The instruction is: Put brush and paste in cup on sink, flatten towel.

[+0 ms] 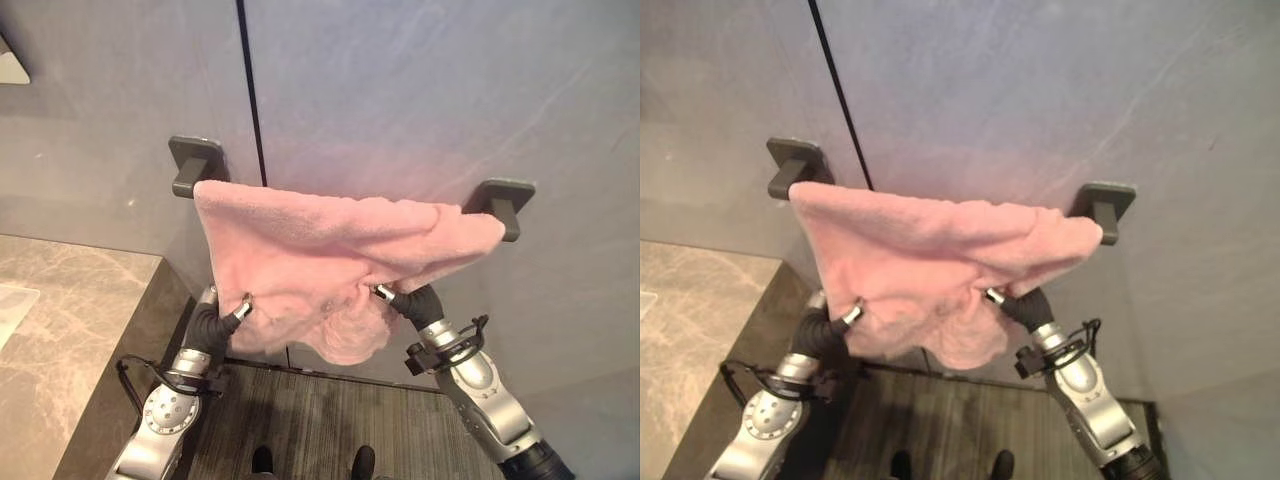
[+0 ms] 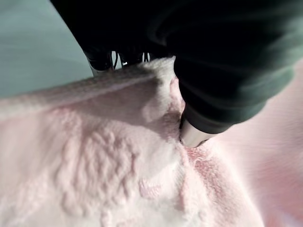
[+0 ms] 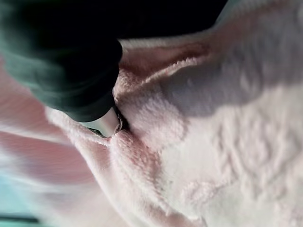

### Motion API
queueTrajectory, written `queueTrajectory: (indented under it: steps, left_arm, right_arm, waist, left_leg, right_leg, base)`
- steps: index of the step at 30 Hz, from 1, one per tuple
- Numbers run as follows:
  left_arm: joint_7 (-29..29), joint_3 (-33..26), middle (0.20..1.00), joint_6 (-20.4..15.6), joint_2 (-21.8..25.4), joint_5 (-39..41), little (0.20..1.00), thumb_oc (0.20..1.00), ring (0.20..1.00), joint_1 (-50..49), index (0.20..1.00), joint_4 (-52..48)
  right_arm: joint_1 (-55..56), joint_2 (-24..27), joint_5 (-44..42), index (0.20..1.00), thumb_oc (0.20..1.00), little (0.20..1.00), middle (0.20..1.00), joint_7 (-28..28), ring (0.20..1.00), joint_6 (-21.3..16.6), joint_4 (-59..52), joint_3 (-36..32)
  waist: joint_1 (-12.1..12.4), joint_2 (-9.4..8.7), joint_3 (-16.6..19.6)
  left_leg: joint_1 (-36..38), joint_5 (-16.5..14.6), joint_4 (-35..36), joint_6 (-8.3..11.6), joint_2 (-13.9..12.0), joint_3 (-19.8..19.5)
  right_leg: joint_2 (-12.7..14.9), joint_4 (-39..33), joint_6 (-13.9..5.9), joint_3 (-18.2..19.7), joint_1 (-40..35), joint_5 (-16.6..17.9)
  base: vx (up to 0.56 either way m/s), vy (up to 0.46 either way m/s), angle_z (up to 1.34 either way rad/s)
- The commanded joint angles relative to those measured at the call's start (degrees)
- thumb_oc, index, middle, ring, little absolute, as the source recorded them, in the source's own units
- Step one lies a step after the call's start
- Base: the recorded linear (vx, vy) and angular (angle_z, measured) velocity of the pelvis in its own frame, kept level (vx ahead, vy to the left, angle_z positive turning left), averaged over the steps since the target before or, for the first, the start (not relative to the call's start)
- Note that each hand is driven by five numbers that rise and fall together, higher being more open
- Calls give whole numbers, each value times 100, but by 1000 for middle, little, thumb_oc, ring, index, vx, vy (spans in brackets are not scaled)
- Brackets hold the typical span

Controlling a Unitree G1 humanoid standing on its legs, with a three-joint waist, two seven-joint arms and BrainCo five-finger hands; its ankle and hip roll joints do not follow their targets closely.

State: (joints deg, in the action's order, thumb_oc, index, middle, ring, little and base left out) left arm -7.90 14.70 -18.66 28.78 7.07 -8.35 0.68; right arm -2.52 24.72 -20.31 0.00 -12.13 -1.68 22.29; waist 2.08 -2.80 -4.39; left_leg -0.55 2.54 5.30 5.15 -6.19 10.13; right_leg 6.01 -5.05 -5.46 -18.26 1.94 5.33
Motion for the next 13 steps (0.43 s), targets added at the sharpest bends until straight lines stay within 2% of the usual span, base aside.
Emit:
queueTrajectory:
  steps: [1,2,3,4,6,7,8,10,12,13]
  left_arm:
    - [26,-23,300,113,217,-120,300,300,300,-83,300,659]
    - [70,27,1000,240,170,-216,1000,1000,1000,-81,1000,998]
    - [33,51,1000,303,171,-439,1000,1000,1000,-39,1000,1137]
    - [87,177,1000,532,67,-659,1000,1000,1000,14,1000,1618]
    - [90,278,1000,726,-97,-1128,1000,1000,1000,192,1000,2348]
    - [89,279,1000,725,-98,-1129,1000,1000,1000,195,1000,2350]
    - [11,268,1000,1039,-521,-1142,1000,1000,1000,452,1000,3650]
    - [-332,224,1000,991,-721,-1297,1000,1000,1000,774,1000,4276]
    - [-306,-66,1000,1111,-1064,-739,1000,1000,1000,995,1000,5644]
    - [-307,-66,1000,1106,-1065,-737,1000,1000,1000,1002,1000,5652]
  right_arm:
    - [-167,-94,135,1000,1000,1000,1000,-348,1000,-197,242,-324]
    - [-168,-97,373,1000,1000,1000,1000,-450,1000,-49,579,-309]
    - [-198,-84,500,1000,1000,1000,1000,-463,1000,-35,686,-269]
    - [-198,-164,548,1000,1000,1000,1000,-560,1000,13,1056,-285]
    - [-291,-376,350,1000,1000,1000,1000,-572,1000,69,1852,-266]
    - [-293,-376,350,1000,1000,1000,1000,-572,1000,68,1854,-266]
    - [-405,-666,-49,1000,1000,1000,1000,-619,1000,185,2748,-326]
    - [-512,-875,-110,1000,1000,1000,1000,-692,1000,219,3673,-341]
    - [-570,-979,-227,1000,1000,1000,1000,-649,1000,284,4689,-440]
    - [-577,-979,-229,1000,1000,1000,1000,-646,1000,279,4698,-440]
  waist:
    - [-60,-157,102]
    - [-82,-147,122]
    - [-85,-140,129]
    - [-105,-118,118]
    - [-147,-90,122]
    - [-147,-90,125]
    - [-211,-65,142]
    - [-245,-49,167]
    - [-290,-20,169]
    - [-290,-19,169]
  left_leg:
    - [20,148,-30,14,50,157]
    - [29,140,-30,9,54,183]
    - [34,137,-30,10,47,194]
    - [68,118,-30,12,40,225]
    - [57,140,-30,11,35,260]
    - [52,142,-30,10,35,260]
    - [81,131,-30,16,31,309]
    - [45,141,-30,25,23,328]
    - [57,134,-30,26,23,370]
    - [54,134,-30,26,23,371]
  right_leg:
    - [249,5,-405,232,-336,-142]
    - [248,5,-408,256,-323,-128]
    - [248,5,-407,274,-314,-126]
    - [247,5,-411,291,-330,-130]
    - [246,5,-403,319,-292,-99]
    - [247,5,-403,319,-286,-98]
    - [241,5,-396,363,-289,-95]
    - [242,5,-382,371,-245,-79]
    - [242,5,-374,428,-216,-48]
    - [242,5,-374,428,-213,-48]
  base:
    - [0,0,0]
    - [0,0,0]
    - [10,14,-10]
    - [-4,16,-14]
    - [-16,14,-13]
    - [-8,26,-10]
    - [-12,27,-9]
    - [-13,21,-8]
    - [-12,22,-7]
    - [-12,22,-6]
